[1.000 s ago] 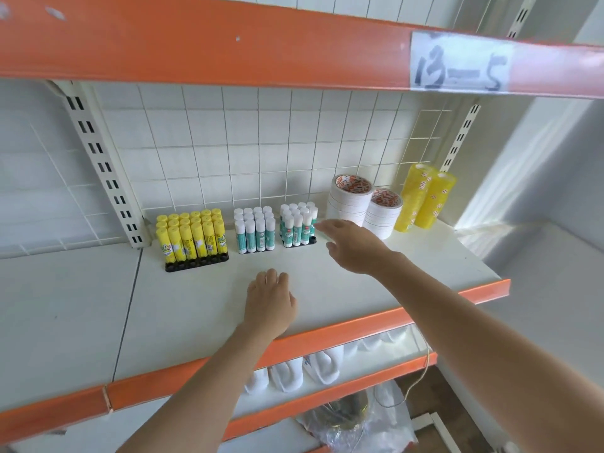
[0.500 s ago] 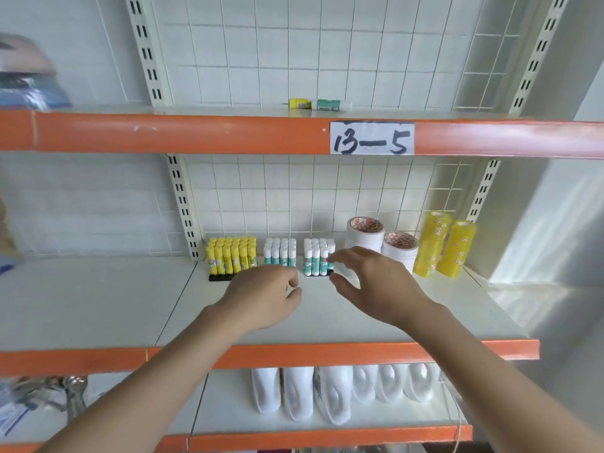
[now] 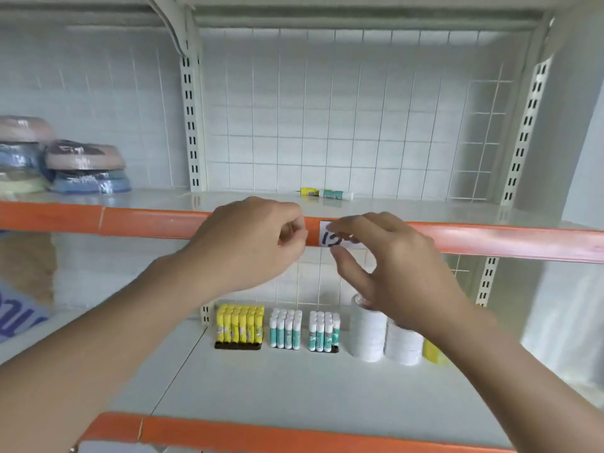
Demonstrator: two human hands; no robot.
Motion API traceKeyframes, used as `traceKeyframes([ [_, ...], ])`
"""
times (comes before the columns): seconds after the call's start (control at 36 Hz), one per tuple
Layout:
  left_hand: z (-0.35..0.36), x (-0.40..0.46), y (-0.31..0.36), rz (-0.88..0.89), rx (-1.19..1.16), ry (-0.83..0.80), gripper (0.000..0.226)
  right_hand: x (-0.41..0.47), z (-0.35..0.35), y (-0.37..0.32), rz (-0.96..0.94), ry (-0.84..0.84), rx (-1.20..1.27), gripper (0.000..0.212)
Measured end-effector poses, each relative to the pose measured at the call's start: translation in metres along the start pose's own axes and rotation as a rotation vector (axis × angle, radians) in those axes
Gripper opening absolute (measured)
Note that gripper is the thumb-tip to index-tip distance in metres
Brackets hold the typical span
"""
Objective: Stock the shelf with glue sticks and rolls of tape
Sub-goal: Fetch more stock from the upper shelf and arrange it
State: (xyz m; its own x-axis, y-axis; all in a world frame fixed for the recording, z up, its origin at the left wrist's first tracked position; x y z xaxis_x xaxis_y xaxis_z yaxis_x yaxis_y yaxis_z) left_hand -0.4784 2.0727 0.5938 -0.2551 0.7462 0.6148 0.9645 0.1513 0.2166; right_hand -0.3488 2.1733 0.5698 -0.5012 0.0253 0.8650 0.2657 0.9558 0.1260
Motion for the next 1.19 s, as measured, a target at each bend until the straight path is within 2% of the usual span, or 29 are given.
traceKeyframes([
  [0.14,-0.008,0.038,0.000,0.064,0.073,-0.010,0.012,0.036,0.005,0.023,0.028,-0.054,-0.090,0.030],
  [0.33,0.003,0.106,-0.021,0.117,0.293,-0.063,0.018,0.082,0.040,0.058,0.129,-0.378,-0.176,0.032],
  [0.5,0.030,0.153,-0.044,0.190,0.570,-0.182,0.026,0.111,0.084,0.090,0.125,-0.667,-0.395,0.039],
  [0.61,0.051,0.184,-0.062,0.240,0.691,-0.234,0.023,0.127,0.119,0.118,0.124,-0.891,-0.475,0.052],
  [0.72,0.076,0.211,-0.082,0.246,0.715,-0.299,0.024,0.135,0.146,0.139,0.131,-1.147,-0.503,0.066],
  [0.83,0.097,0.235,-0.097,0.201,0.617,-0.359,0.025,0.141,0.166,0.153,0.182,-1.176,-0.506,0.067],
  [0.97,0.125,0.258,-0.117,0.096,0.411,-0.436,0.039,0.138,0.179,0.166,0.234,-1.170,-0.439,0.065],
  [1.19,0.147,0.272,-0.136,0.039,0.361,-0.563,0.043,0.136,0.177,0.173,0.252,-1.117,-0.368,0.060],
])
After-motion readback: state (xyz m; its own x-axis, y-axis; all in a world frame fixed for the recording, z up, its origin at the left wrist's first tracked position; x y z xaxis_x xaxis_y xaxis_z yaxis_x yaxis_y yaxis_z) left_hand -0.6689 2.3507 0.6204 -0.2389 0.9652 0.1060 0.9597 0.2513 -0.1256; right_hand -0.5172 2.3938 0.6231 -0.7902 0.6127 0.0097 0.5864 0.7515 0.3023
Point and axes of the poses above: each hand's wrist, its own x-axis towards the middle knuckle, its own z-axis out of the palm, y = z × x, the point moved 5 cm from there along x, towards the middle knuckle, and after that the axes turned 9 degrees about -x, right-handed, at the moved point
